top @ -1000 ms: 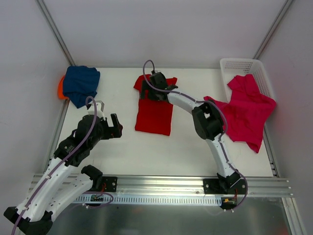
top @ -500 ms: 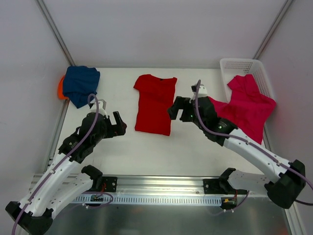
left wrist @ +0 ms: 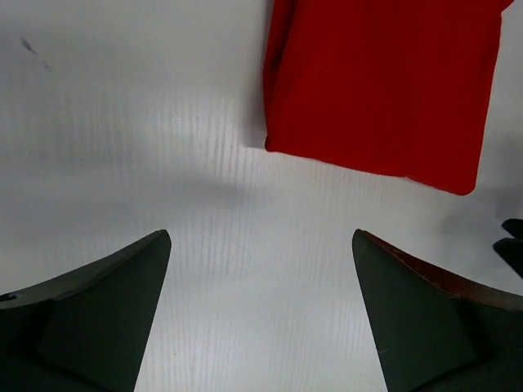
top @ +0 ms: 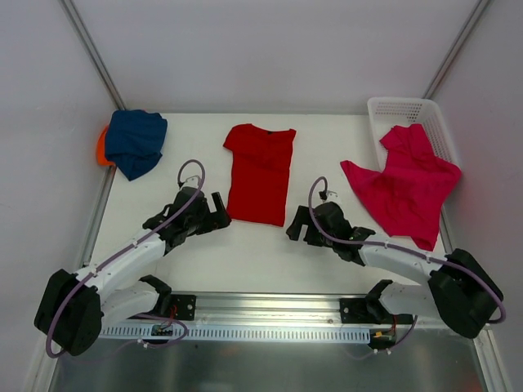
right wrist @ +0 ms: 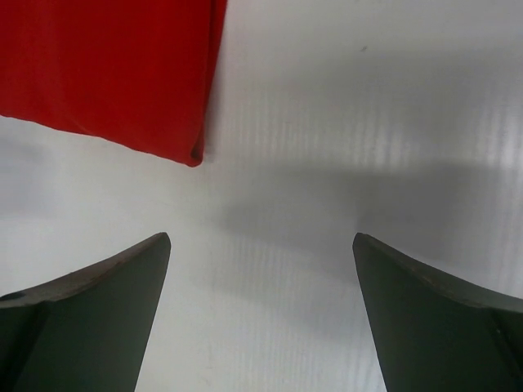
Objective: Fold and stack the t-shirts
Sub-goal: Grab one side of the 2/3 rectangular tshirt with both arms
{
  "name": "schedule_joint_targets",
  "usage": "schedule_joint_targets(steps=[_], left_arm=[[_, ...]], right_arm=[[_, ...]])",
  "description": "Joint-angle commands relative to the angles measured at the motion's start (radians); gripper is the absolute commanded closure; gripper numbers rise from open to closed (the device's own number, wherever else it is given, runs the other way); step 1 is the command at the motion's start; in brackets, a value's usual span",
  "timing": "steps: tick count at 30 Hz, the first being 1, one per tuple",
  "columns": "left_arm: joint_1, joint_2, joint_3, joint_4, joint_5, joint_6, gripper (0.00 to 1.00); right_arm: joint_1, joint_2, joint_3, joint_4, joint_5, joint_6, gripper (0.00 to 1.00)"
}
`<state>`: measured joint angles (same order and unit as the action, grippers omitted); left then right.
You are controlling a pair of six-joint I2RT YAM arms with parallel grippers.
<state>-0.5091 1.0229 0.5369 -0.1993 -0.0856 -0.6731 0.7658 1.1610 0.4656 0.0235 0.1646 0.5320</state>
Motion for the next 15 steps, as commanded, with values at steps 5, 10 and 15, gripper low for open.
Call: schedule_joint_targets(steps=[5,10,15], left_arm=[[0.003,0.089,-0.052,0.303,0.04,-0.049,0.04],[0.004,0.149,-0.115,0.417,0.032,-0.13,0.11],[0.012,0.221,-0.176,0.608,0.06,-0.197,0.13]], right_arm=[[0.004,0.17,0.051,0.273,-0.117,0.077,0.01],[0.003,0.25,0.102,0.28,-0.117,0.075,0.01],[-0.002,0.316,0.139,0.288,-0.122,0.079,0.01]])
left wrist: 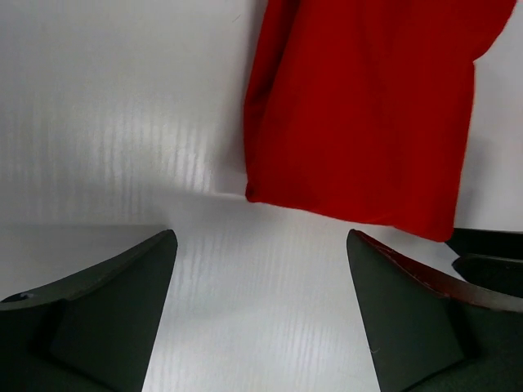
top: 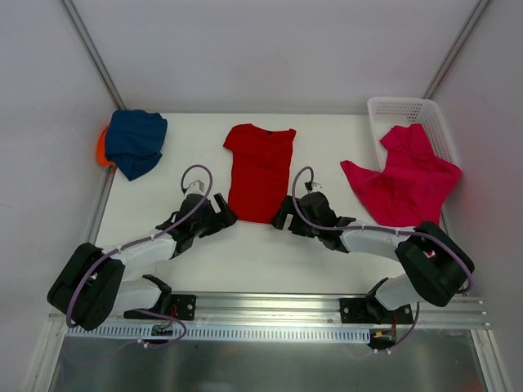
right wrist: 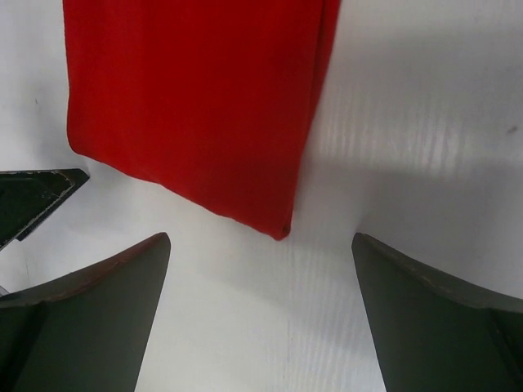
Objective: Fold and stack the t-shirts
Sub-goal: Grab one side of the 2/3 rectangular tshirt with both arms
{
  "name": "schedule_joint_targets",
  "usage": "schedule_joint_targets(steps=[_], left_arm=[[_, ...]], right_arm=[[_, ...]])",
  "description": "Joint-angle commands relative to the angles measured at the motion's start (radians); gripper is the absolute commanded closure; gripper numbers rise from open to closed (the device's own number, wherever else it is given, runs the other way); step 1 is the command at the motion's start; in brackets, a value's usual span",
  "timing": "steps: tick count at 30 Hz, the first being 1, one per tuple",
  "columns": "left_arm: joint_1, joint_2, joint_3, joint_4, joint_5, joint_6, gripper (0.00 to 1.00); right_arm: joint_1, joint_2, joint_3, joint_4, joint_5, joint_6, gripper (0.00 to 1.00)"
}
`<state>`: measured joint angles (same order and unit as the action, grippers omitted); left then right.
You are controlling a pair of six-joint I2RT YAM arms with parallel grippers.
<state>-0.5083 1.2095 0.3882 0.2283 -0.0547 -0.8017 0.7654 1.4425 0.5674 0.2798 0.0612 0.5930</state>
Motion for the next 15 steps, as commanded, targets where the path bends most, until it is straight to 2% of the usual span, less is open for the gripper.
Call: schedule_joint_targets(steps=[1,4,8,12,15], left_arm=[[0.013,0.05,-0.029,0.201,0.035,-0.077,0.13],[0.036,0.117,-0.043,0.304,0.079,-0.09,0.14],[0.102,0.254,-0.055,0.457,0.186,-0.113,0.29],[0.162,0.367,-0.052,0.571,0.295,-0.142,0.41],[0.183,0.418,-0.048,0.609,0.314,-0.145,0.45]], right_arm=[[-0.003,0.047,0.049,0.038,-0.024,0.016,0.0],[-0.008,0.091,0.058,0.078,-0.044,0.01,0.01],[-0.029,0.156,0.081,0.128,-0.066,-0.001,0.02],[-0.047,0.222,0.103,0.154,-0.106,0.001,0.12],[-0.052,0.246,0.114,0.165,-0.116,0.002,0.2]])
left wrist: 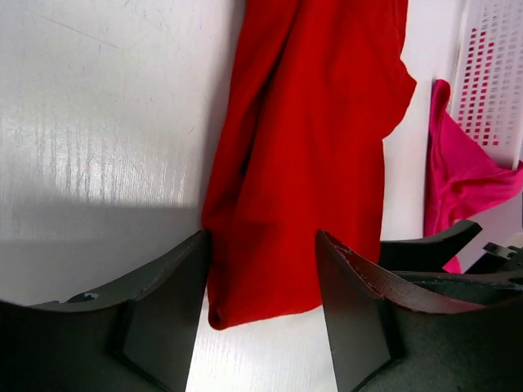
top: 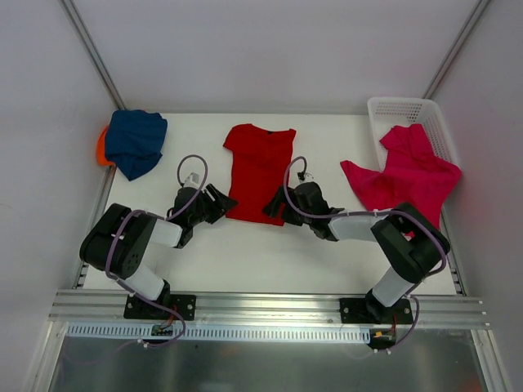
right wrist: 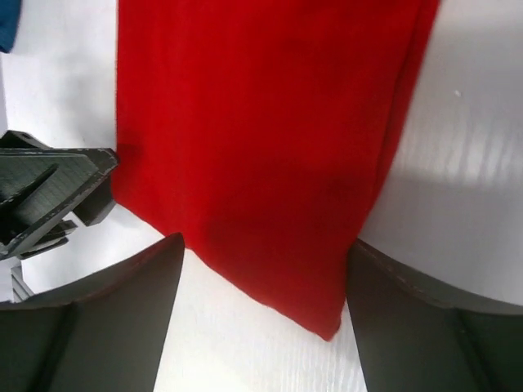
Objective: Fold and stack the t-shirts
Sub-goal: Grab one side of the 2/3 rectangular tshirt with both arms
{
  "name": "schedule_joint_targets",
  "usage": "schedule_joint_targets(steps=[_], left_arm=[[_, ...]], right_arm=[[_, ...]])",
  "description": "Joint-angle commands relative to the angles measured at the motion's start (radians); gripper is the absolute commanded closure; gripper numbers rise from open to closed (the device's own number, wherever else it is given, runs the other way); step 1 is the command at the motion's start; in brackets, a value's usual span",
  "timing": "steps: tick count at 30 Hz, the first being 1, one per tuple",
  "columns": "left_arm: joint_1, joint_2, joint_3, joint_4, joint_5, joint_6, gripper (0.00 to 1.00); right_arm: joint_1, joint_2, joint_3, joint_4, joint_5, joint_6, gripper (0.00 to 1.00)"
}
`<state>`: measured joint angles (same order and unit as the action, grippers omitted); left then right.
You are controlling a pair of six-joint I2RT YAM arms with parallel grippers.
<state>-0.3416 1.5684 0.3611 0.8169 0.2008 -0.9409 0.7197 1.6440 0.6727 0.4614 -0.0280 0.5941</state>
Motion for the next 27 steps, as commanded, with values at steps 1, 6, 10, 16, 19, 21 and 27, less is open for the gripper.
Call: schedule_joint_targets(steps=[1,6,10,16,19,21,27], left_arm=[[0.019,0.071,-0.019,0.024,0.061,-0.004,0.45],[0.021,0.076,-0.013,0.021,0.052,0.005,0.5],[0.021,0.073,-0.01,0.016,0.054,0.004,0.69],[0.021,0.059,0.003,-0.027,0.097,-0.002,1.0],[0.016,0.001,-0.022,-0.068,0.117,-0.015,1.0],[-0.006,-0.054,-0.054,-0.103,0.105,-0.012,1.0],[-0.154,-0.475,-0.09,-0.447,-0.082,0.016,1.0]], right_arm=[[-0.006,0.057,0.01,-0.015,-0.03,0.003,0.24],[-0.006,0.092,0.008,0.023,-0.036,0.021,0.72],[-0.008,0.125,0.004,0.052,-0.059,0.036,1.0],[-0.005,0.122,-0.027,0.08,-0.073,0.052,1.0],[0.0,0.088,-0.053,0.082,-0.076,0.055,1.0],[0.007,0.036,-0.09,0.072,-0.067,0.053,1.0],[0.099,-0.18,-0.14,-0.131,0.038,0.042,1.0]])
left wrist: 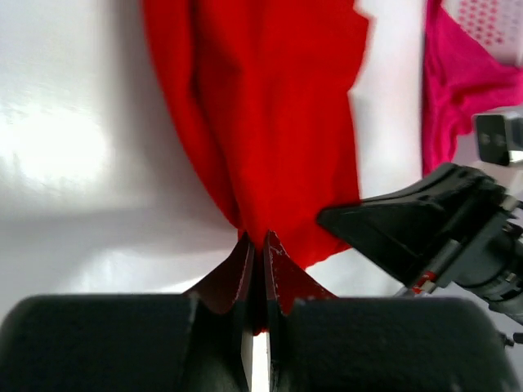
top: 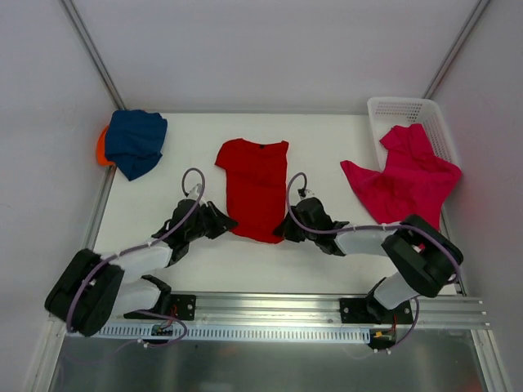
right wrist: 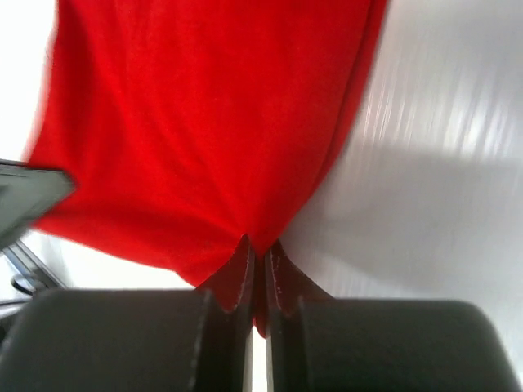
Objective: Fold and stack the t-shirts
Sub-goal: Grab one side of the 2/3 rectangular tshirt with both arms, then fold the long partially folded tshirt into a neat square
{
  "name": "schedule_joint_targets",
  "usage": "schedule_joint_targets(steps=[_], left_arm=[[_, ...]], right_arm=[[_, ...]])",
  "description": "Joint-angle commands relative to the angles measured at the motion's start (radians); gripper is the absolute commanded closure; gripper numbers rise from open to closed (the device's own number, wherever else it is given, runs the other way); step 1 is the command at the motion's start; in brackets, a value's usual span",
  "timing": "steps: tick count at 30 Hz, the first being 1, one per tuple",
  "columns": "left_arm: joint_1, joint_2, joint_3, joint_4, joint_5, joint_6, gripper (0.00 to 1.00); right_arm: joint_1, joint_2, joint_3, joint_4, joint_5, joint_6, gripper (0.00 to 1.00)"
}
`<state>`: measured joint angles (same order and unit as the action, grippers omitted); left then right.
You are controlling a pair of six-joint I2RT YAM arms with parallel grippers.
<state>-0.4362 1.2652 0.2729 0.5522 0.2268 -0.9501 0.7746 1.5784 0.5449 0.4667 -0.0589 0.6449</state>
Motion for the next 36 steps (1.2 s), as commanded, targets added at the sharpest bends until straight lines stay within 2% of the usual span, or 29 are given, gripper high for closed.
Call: schedule_joint_targets(steps=[1,6,9,12,16,22,30,36], left_arm=[[-0.108,-0.223,0.005,-0.284,-0.136,0.024,1.0],[-0.164,-0.511,0.014,-0.477,-0.187,0.005,1.0],[-0.164,-0.591,0.02,-0.535,-0.19,0.005,1.0],[-0.164,-0.607,0.035,-0.548,-0.188,0.01,1.0],[-0.165,-0.572,0.086,-0.58,-0.184,0.017,1.0],[-0.165,-0.495,0.198,-0.594,-0.213,0.059,1.0],[-0.161,-0.291,0.46,-0.624,-0.294,0.146,1.0],[-0.119,-0.141,0.597,-0.629,-0.278,0.188,1.0]], right_arm=[[0.06,-0.147,-0.014,-0.21,0.103,-0.008,0.99],[0.165,-0.336,0.007,-0.42,0.256,0.01,0.99],[0.187,-0.414,0.053,-0.531,0.303,0.012,0.99],[0.187,-0.436,0.114,-0.602,0.327,-0.011,0.99],[0.187,-0.403,0.222,-0.688,0.355,-0.053,1.0],[0.161,-0.272,0.398,-0.761,0.358,-0.119,1.0],[0.048,-0.06,0.599,-0.806,0.243,-0.185,0.99],[-0.037,0.055,0.765,-0.85,0.17,-0.248,0.99]])
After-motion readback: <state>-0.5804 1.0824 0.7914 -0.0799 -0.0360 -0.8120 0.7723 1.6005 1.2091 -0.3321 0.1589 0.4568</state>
